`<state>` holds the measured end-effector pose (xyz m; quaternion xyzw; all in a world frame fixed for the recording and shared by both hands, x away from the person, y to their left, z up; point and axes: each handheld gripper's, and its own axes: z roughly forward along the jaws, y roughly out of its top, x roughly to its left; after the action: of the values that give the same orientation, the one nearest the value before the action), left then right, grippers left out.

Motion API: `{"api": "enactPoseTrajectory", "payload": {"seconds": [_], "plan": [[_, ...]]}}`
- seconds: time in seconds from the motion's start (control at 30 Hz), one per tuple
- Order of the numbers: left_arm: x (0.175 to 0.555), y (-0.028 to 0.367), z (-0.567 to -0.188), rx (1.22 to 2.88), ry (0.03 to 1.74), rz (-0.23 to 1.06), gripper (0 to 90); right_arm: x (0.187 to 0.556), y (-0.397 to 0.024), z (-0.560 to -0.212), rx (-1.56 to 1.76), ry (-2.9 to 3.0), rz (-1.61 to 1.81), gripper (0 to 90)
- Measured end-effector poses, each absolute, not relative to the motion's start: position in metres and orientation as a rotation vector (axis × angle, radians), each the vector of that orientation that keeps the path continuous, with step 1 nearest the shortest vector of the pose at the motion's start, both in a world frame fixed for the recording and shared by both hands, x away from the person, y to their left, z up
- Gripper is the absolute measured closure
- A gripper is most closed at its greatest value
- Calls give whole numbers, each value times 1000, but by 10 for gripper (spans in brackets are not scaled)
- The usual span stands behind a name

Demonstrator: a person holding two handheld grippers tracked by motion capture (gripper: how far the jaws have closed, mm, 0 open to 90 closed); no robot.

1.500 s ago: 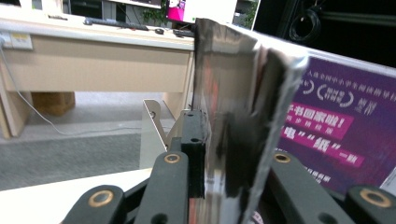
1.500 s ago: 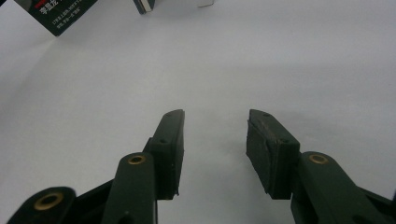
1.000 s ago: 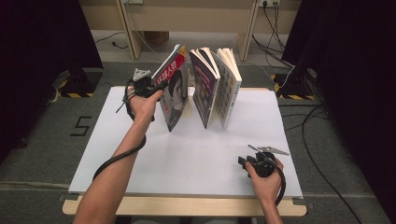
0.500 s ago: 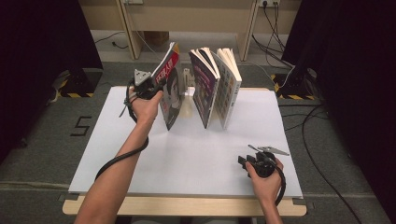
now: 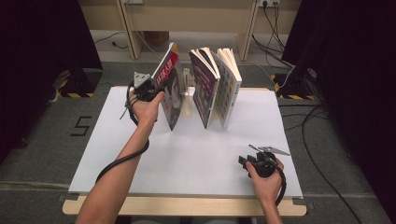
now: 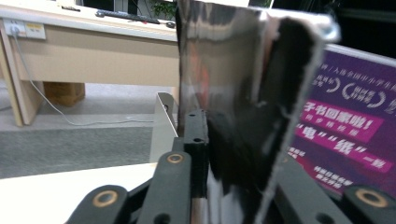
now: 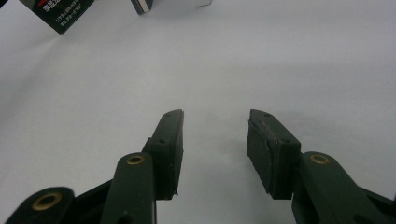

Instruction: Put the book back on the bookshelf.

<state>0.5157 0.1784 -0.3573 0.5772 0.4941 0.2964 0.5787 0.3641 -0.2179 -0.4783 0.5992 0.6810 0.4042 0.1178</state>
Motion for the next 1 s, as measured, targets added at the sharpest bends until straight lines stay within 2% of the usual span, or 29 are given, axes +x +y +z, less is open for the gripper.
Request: {"api": "enactPoseTrajectory", "payload": {"seconds": [0.37,1.0], "plan": [[508,184,-360,1342,1182,627,634,364,-217,-479,1752,1992,1183,564],[492,191,-366,1339,1213,548,534,363,-217,-477,1742,1984,1179,563]]}}
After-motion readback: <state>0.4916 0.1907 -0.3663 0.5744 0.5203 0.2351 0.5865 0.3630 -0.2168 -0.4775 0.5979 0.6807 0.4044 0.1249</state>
